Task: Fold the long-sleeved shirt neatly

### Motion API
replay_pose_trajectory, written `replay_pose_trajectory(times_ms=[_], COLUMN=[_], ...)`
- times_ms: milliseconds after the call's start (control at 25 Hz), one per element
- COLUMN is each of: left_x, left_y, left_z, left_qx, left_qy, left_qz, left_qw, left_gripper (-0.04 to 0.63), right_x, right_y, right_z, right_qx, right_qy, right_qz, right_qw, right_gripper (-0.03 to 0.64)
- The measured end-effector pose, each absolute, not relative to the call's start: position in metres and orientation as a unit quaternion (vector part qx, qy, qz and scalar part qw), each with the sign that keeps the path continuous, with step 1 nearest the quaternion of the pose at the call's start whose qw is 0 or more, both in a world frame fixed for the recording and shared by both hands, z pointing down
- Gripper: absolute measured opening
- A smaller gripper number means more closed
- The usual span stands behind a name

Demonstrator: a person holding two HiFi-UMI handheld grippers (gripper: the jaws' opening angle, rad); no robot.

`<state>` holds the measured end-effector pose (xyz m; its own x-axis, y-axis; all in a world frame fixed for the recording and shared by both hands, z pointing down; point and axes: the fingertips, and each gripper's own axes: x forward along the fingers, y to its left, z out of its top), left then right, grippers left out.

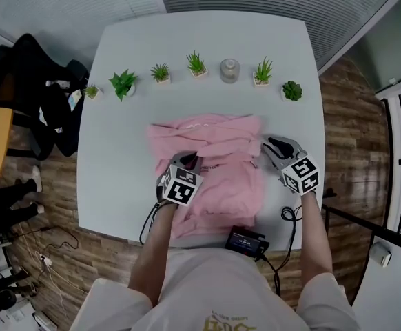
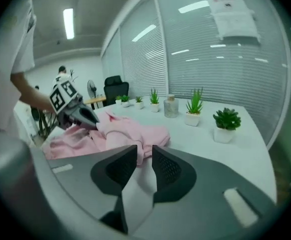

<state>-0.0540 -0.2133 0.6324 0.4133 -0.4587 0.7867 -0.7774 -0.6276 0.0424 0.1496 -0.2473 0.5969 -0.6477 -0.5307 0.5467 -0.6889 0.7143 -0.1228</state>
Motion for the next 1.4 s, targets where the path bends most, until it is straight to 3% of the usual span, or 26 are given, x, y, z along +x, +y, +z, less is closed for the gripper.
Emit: replay_pose_trajectory(times_ms=[200,400,680,720,800,1080,1400], left_x=[-0.053,-0.051,-0.052,-0.052,-0.051,-0.049,-0.049], left_y=[-0.215,-0.217,-0.214,-0.214,-0.216,-0.217,-0.212], left_z=[0.630,0.627,0.630,0.631,0.630,0.628,0.632], left_qx=[0.815,0.818,0.814,0.814,0.815,0.816,0.814], left_qy=[-0.384,-0.389,-0.388,-0.388,-0.387,-0.386,-0.377], left_qz=[0.380,0.364,0.370,0.370,0.368,0.367,0.374], left_qw=[0.209,0.217,0.222,0.224,0.224,0.225,0.233], left_gripper=[0.023,0.051,0.051,0.051,0.051,0.048,0.029], right_x=[0.152,0.136,0.122,0.123,0.123,0.128,0.135], right_y=[-0.239,-0.220,-0.217,-0.220,-0.225,-0.234,-0.213], right_z=[0.591,0.574,0.592,0.593,0.591,0.560,0.602], right_qx=[0.349,0.343,0.368,0.378,0.390,0.407,0.387], right_qy=[-0.887,-0.903,-0.888,-0.882,-0.875,-0.861,-0.859], right_qz=[0.244,0.207,0.125,0.115,0.091,-0.032,0.036], right_qw=[0.181,0.157,0.247,0.258,0.272,0.303,0.334], right_gripper=[0.140,0.147,0.152,0.138,0.036,0.034,0.046])
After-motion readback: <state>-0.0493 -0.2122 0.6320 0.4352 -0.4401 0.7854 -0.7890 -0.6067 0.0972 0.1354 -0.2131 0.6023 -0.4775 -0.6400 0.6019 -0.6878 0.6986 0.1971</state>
